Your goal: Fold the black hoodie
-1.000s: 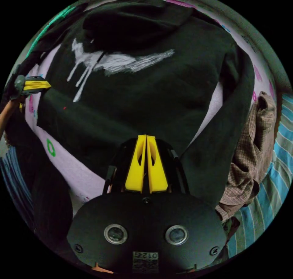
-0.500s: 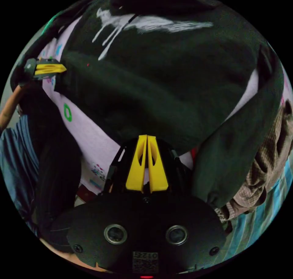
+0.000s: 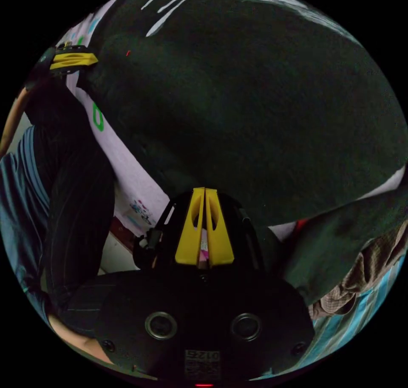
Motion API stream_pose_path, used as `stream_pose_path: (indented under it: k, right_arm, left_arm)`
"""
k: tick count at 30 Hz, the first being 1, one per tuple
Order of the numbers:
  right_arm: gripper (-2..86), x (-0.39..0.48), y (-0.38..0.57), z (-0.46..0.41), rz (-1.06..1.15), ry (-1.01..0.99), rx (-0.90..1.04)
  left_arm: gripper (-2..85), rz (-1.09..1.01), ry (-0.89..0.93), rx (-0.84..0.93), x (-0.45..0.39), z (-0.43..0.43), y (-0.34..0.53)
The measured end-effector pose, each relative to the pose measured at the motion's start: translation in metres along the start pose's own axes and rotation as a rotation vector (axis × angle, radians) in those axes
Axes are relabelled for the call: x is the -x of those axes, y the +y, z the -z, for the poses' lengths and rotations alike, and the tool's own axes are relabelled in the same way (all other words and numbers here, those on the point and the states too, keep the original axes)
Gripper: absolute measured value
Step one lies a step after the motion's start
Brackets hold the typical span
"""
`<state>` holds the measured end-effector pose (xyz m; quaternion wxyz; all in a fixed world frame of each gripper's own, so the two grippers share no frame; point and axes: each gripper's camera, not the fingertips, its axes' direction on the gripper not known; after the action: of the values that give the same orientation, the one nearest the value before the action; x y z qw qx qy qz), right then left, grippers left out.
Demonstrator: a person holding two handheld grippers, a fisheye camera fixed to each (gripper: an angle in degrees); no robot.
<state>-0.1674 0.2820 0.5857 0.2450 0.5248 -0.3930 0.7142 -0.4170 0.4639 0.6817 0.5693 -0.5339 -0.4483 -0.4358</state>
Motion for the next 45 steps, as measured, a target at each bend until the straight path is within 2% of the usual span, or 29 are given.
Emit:
stream_pose_path:
  k: [4, 6, 10, 13, 18, 23, 28, 31, 33, 35, 37, 39, 42, 45]
  right_arm:
    - [-0.7, 0.016, 0.001, 0.027, 0.026, 0.011, 0.016]
    - [-0.4, 0.021, 0.008, 0.05, 0.003, 0.007, -0.1]
    - [4.4, 0.018, 0.017, 0.105, -0.169, -0.047, -0.483]
    - [7.9, 0.023, 0.012, 0.133, -0.256, -0.011, -0.657]
    - [13.2, 0.06, -0.01, 0.16, -0.233, 0.357, -0.719]
    - [13.2, 0.092, -0.039, 0.164, -0.158, 0.506, -0.717]
    - [1.5, 0.122, -0.061, 0.168, -0.095, 0.627, -0.65]
    - [0.2, 0.128, -0.063, 0.19, -0.047, 0.625, -0.581]
    - [-0.1, 0.124, -0.059, 0.219, -0.062, 0.649, -0.59]
    - [0.1, 0.118, -0.049, 0.263, -0.13, 0.69, -0.694]
    - [1.8, 0.108, -0.023, 0.328, -0.322, 0.704, -0.941]
    - [5.5, 0.101, -0.003, 0.359, -0.44, 0.624, -1.08]
    - [6.7, 0.091, 0.008, 0.365, -0.527, 0.555, -1.061]
    - [5.5, 0.09, 0.006, 0.331, -0.491, 0.549, -0.988]
  left_arm:
    - [0.9, 0.067, 0.121, -0.021, 0.009, 0.009, 0.01]
    - [1.1, 0.093, 0.097, -0.11, 0.013, 0.028, 0.02]
    - [3.1, 0.205, -0.117, -0.379, 0.032, 0.082, 0.021]
    - [6.5, 0.24, -0.293, -0.524, 0.04, 0.099, 0.0]
    - [11.8, 0.101, -0.499, -0.528, 0.021, 0.094, -0.05]
    - [10.5, -0.006, -0.609, -0.489, 0.008, 0.086, -0.073]
    - [3.5, -0.09, -0.592, -0.426, 0.003, 0.083, -0.082]
    - [1.1, -0.089, -0.577, -0.43, 0.015, 0.107, -0.086]
    - [0.6, -0.049, -0.624, -0.45, 0.042, 0.15, -0.099]
    - [0.5, 0.025, -0.706, -0.526, 0.064, 0.2, -0.109]
    - [0.7, 0.141, -0.752, -0.657, 0.083, 0.255, -0.112]
    - [1.1, 0.264, -0.74, -0.723, 0.1, 0.297, -0.114]
    - [1.8, 0.391, -0.788, -0.729, 0.117, 0.32, -0.107]
    - [1.7, 0.394, -0.728, -0.736, 0.124, 0.305, -0.094]
